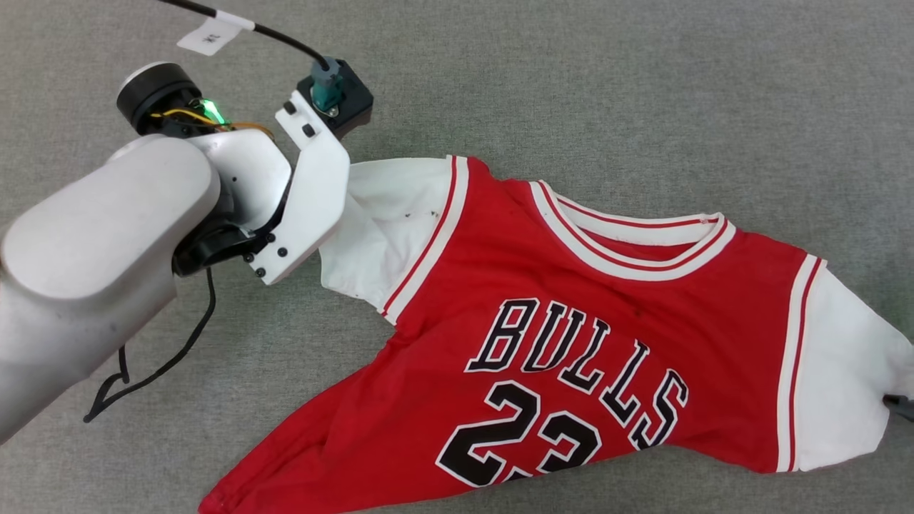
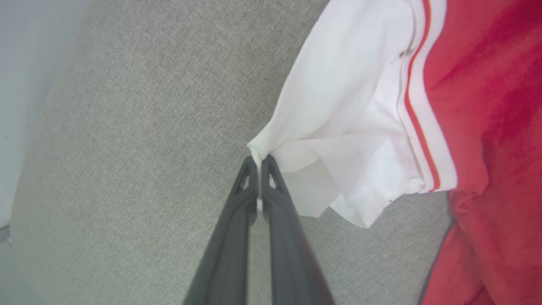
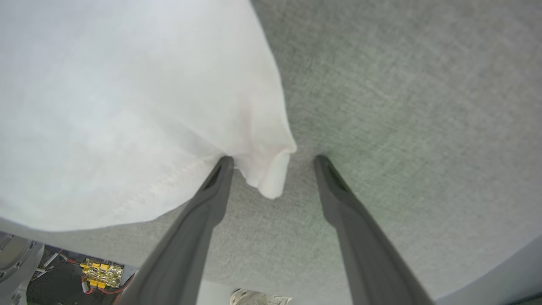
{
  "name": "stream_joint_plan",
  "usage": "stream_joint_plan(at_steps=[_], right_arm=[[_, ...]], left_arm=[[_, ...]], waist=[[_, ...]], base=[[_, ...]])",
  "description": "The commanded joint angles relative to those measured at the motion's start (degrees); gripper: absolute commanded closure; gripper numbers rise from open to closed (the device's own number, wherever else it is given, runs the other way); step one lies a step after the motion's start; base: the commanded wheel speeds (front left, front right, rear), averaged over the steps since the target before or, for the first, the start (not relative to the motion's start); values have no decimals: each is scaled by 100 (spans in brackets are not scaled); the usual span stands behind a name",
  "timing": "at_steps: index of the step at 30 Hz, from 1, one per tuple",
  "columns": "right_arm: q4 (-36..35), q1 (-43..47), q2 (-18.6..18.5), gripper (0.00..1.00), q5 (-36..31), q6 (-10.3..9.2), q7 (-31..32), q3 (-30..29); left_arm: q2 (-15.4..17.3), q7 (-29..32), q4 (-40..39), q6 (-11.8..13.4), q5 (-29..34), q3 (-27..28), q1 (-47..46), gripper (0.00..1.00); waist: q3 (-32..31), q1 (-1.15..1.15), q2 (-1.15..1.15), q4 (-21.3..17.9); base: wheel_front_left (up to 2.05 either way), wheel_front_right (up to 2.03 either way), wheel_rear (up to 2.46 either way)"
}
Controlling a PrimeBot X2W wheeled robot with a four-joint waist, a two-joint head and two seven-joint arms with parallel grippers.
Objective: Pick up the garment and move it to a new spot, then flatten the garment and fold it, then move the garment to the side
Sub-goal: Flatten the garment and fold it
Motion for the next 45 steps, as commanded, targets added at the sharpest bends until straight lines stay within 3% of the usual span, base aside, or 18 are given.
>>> stream_joint_plan(at_steps=[1, 14, 25, 34, 39, 45], right_arm=[[150, 96, 383, 100, 38, -2, -146, 325], [-21, -644, -99, 100, -71, -3, -1394, 244], [-459, -1346, -458, 100, -185, -4, -1832, -177], [-290, -2909, -265, 100, -615, -4, -1830, -181], [143, -4554, 196, 100, -1130, -4, -1880, 74], [881, -6202, 652, 100, -1614, -4, -2173, 380]], left_arm=[[5, -58, 32, 1, -7, -10, -24, 100], [6, -1071, 237, 2, 43, -46, 420, 100], [130, -2027, 328, 2, 91, -6, 2, 100], [-115, -2585, 942, 2, 307, 299, -938, 100], [-390, -3118, 1606, 151, 675, 632, -1807, 100], [-482, -3687, 2206, 406, 969, 1000, -2701, 100]], waist=[[-20, 0, 0, -22], [-1209, 0, 0, -72], [-1888, 0, 0, 75], [-1676, 0, 0, 169], [-1134, 0, 0, 221], [-487, 0, 0, 256]], base=[[0, 0, 0], [0, 0, 0], [0, 0, 0], [0, 0, 0], [0, 0, 0], [0, 0, 0]])
